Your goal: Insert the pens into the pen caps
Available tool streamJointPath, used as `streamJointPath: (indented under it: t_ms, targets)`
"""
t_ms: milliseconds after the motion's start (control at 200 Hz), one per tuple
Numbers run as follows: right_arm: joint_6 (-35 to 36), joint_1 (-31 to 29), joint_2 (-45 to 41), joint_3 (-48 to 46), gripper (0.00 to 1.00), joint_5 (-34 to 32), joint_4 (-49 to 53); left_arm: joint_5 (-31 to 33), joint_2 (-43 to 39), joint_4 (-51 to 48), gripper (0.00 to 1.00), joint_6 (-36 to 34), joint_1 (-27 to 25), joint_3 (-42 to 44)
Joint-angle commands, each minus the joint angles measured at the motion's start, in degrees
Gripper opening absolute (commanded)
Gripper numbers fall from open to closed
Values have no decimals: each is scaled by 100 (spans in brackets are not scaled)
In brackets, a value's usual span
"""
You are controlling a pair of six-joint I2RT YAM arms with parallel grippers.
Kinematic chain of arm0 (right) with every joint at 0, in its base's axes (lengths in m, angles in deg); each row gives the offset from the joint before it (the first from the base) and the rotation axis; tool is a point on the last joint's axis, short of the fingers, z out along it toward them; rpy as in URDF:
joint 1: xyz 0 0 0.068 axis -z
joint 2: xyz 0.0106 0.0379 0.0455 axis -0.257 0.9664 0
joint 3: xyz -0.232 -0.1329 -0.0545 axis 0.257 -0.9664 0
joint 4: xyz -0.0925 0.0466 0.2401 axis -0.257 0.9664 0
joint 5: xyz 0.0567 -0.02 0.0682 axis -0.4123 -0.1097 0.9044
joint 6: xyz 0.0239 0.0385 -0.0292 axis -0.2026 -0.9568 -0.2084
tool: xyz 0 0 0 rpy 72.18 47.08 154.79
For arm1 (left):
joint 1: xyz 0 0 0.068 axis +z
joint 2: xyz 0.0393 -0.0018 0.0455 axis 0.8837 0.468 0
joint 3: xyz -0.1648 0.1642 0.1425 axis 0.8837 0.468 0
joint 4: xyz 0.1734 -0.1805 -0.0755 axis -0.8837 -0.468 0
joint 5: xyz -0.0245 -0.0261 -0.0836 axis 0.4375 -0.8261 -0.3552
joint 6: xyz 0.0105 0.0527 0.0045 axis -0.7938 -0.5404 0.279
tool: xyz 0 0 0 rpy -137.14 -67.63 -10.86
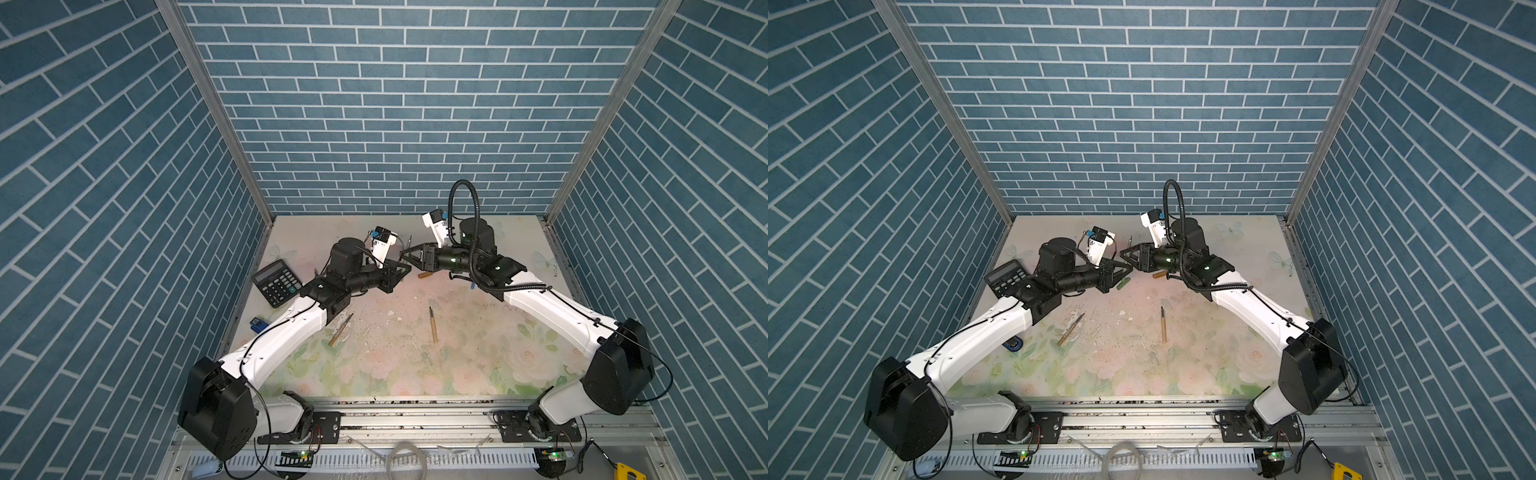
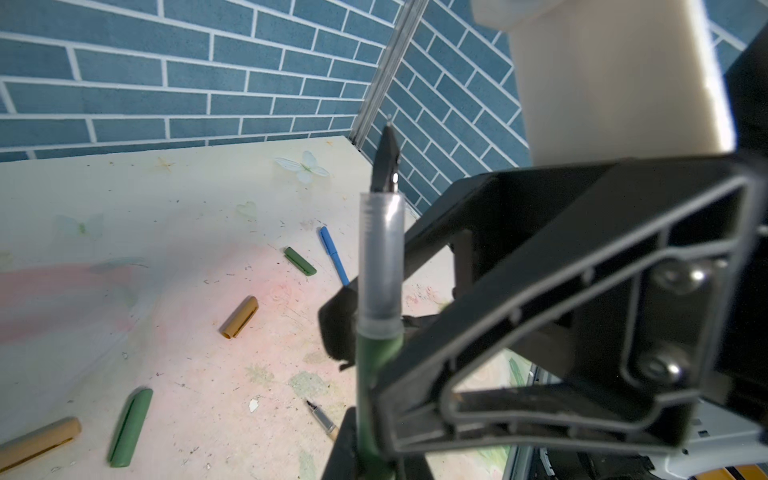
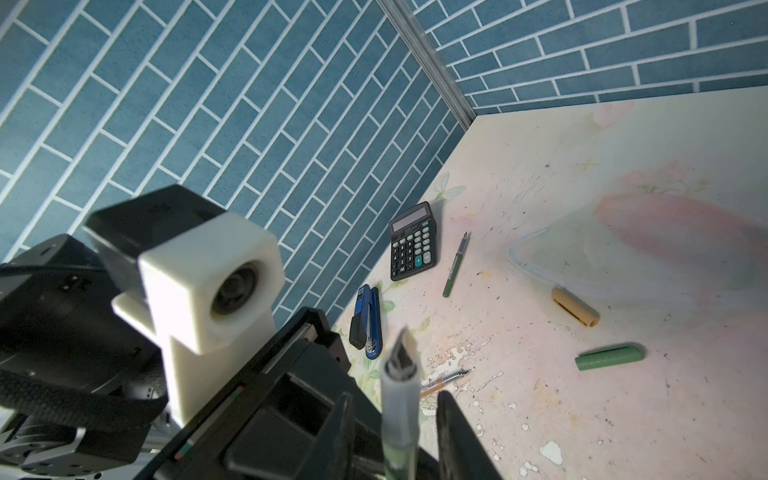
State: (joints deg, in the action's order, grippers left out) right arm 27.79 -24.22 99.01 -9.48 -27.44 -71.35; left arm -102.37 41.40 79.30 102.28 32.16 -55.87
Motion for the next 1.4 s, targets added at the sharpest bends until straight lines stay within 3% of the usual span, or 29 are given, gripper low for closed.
streamJointPath:
  t_ms: [0,110,225,400,650,930,1395]
  targets:
    - [-68,-27,-294,106,40,-534,-37,1121,-239,-249,0,-72,83,115]
    - [-245,-31,-334,139,41,-1772,463,2510,-603,-473,0,-7,175,256]
    - [-417,-31,426,728,42,-2990,1909,3659,-1206,-299,0,-74,229,601]
    - [-232,-142,2055,1906,56,-3492,3005,4414,-1914,-41,0,-173,240,985]
    - [104,-490,4255,4216,61,-3635,4244,4404,-2049,-152,0,-183,234,951]
    - [371,-783,5566,6012,63,-3935,5420,4114,-2038,-113,0,-68,235,963]
    - [494,-804,6153,6469,59,-3751,5629,3782,-2162,147,0,-112,244,1077]
